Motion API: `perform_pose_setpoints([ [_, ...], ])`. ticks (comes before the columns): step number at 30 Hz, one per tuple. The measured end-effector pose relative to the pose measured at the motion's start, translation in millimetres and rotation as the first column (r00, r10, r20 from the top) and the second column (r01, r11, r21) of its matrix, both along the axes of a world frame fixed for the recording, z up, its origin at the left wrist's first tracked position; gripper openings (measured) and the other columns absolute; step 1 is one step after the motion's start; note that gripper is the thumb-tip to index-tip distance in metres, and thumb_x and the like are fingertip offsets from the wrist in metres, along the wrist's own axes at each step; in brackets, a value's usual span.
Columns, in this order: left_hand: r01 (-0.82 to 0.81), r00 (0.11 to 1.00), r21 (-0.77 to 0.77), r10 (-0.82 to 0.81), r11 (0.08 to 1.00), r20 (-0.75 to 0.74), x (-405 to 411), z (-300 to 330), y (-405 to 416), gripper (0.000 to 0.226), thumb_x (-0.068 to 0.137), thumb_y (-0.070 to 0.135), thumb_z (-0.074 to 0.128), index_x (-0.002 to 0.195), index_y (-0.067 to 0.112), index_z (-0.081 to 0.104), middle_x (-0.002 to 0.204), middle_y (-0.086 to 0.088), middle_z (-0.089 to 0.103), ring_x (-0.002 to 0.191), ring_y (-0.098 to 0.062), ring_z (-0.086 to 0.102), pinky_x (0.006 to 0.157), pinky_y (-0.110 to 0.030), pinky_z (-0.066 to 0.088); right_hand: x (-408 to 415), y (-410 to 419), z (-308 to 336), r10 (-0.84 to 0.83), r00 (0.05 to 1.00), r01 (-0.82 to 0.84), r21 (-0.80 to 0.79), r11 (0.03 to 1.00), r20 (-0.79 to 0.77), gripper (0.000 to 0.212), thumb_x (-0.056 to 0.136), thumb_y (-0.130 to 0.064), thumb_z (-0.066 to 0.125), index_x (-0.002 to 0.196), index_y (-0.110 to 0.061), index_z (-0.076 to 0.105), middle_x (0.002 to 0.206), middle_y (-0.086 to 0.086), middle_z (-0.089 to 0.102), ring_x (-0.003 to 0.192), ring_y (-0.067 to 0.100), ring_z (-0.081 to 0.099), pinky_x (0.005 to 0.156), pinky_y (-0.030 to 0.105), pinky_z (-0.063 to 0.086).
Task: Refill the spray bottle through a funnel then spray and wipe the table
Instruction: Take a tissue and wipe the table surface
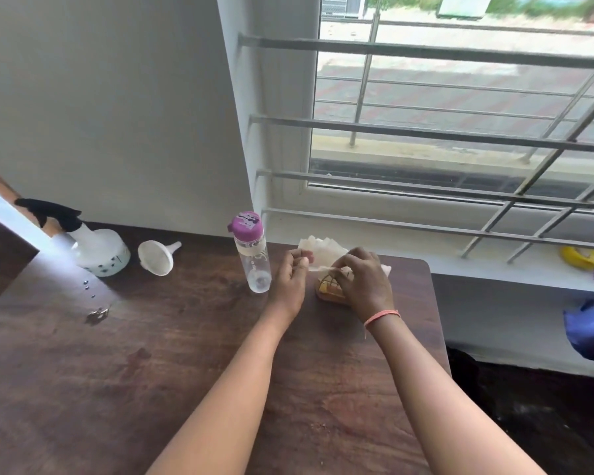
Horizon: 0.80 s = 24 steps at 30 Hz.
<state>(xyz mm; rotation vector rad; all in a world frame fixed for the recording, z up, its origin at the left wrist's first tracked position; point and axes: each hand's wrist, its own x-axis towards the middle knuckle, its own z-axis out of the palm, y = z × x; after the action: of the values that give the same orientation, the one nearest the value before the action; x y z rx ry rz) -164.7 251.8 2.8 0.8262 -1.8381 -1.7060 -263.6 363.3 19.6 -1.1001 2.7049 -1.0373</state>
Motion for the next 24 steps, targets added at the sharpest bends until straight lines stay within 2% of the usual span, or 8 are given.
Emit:
perform_pose_setpoints([
  [6,-0.002,0.991,-0.093,0.014,0.996,0.131,-18.6,-3.4,-19.7,0.034,0.096,0.001,0.039,0.099,0.025,0.064,0.115,0.001,0.059,0.108,-0.017,0.055,0.101,-0.031,0.042,-4.3,8.4,3.0,-0.052,0.998,0.057,-0.128,0.99,0.045,0.007,0.083,-0.019,0.072,0.088,-0.015,0.069,0.09,-0.006,0.063,0.096,0.024,0.051,0.076,0.037,0.047],
  [9,-0.049,0.976,-0.263,0.101,0.964,0.191,-24.9,-9.9,-17.3,0.042,0.089,-0.006,0.045,0.114,0.021,0.064,0.13,-0.003,0.043,0.128,-0.016,0.04,0.112,-0.023,0.025,-7.9,12.6,7.7,-0.075,0.991,0.087,-0.11,0.99,0.11,0.009,0.085,-0.02,0.068,0.094,-0.018,0.068,0.079,-0.016,0.052,0.095,0.022,0.054,0.078,0.038,0.048],
  [11,-0.005,0.978,-0.264,0.059,0.964,0.2,-26.2,-12.6,-14.2,0.045,0.089,-0.005,0.047,0.121,0.023,0.059,0.142,0.001,0.03,0.132,-0.008,0.027,0.111,-0.019,0.016,-10.4,14.3,8.9,-0.082,0.986,0.094,-0.072,0.993,0.148,0.012,0.089,-0.021,0.064,0.1,-0.02,0.067,0.079,-0.014,0.046,0.095,0.021,0.055,0.081,0.035,0.048],
  [13,0.041,0.989,-0.166,-0.017,0.985,0.147,-29.0,-12.9,-13.4,0.039,0.091,-0.004,0.047,0.116,0.023,0.059,0.137,0.004,0.036,0.125,-0.008,0.038,0.112,-0.022,0.025,-13.2,15.2,8.0,-0.086,0.983,0.094,-0.04,0.995,0.164,0.015,0.092,-0.02,0.059,0.105,-0.02,0.066,0.08,-0.011,0.043,0.097,0.022,0.054,0.082,0.032,0.046],
  [15,0.046,0.993,-0.041,-0.041,0.998,0.107,-32.6,-14.5,-12.6,0.033,0.093,-0.003,0.045,0.105,0.024,0.059,0.121,-0.009,0.057,0.109,-0.029,0.058,0.103,-0.036,0.043,-16.6,15.6,6.4,-0.091,0.979,0.098,-0.034,0.995,0.18,0.018,0.093,-0.016,0.056,0.108,-0.019,0.066,0.083,-0.005,0.048,0.099,0.022,0.052,0.079,0.027,0.041],
  [17,0.002,0.995,0.082,-0.011,0.997,0.099,-33.9,-15.4,-10.8,0.031,0.094,0.0,0.042,0.101,0.023,0.061,0.112,-0.021,0.064,0.105,-0.041,0.058,0.091,-0.042,0.048,-18.5,15.9,6.0,-0.078,0.986,0.085,-0.041,0.996,0.151,0.015,0.092,-0.014,0.058,0.103,-0.015,0.068,0.085,0.003,0.059,0.097,0.023,0.051,0.075,0.025,0.036],
  [21,-0.033,0.999,0.31,0.03,0.95,0.014,-28.4,-9.7,-2.3,0.03,0.098,0.004,0.033,0.11,0.013,0.059,0.104,-0.007,0.063,0.089,-0.015,0.063,0.068,-0.017,0.054,-20.5,14.0,3.7,-0.056,0.995,0.062,-0.075,0.995,0.082,0.003,0.084,-0.011,0.068,0.082,-0.011,0.07,0.079,0.002,0.066,0.082,0.028,0.057,0.068,0.025,0.034],
  [24,0.004,0.999,0.32,0.009,0.947,-0.037,-28.5,-13.7,-0.8,0.03,0.1,0.005,0.035,0.112,0.018,0.059,0.11,-0.004,0.063,0.094,-0.014,0.061,0.069,-0.018,0.053,-21.1,11.8,2.5,-0.041,0.997,0.045,-0.052,0.998,0.069,0.005,0.081,-0.013,0.072,0.078,-0.01,0.069,0.077,0.003,0.066,0.08,0.029,0.058,0.069,0.028,0.039],
])
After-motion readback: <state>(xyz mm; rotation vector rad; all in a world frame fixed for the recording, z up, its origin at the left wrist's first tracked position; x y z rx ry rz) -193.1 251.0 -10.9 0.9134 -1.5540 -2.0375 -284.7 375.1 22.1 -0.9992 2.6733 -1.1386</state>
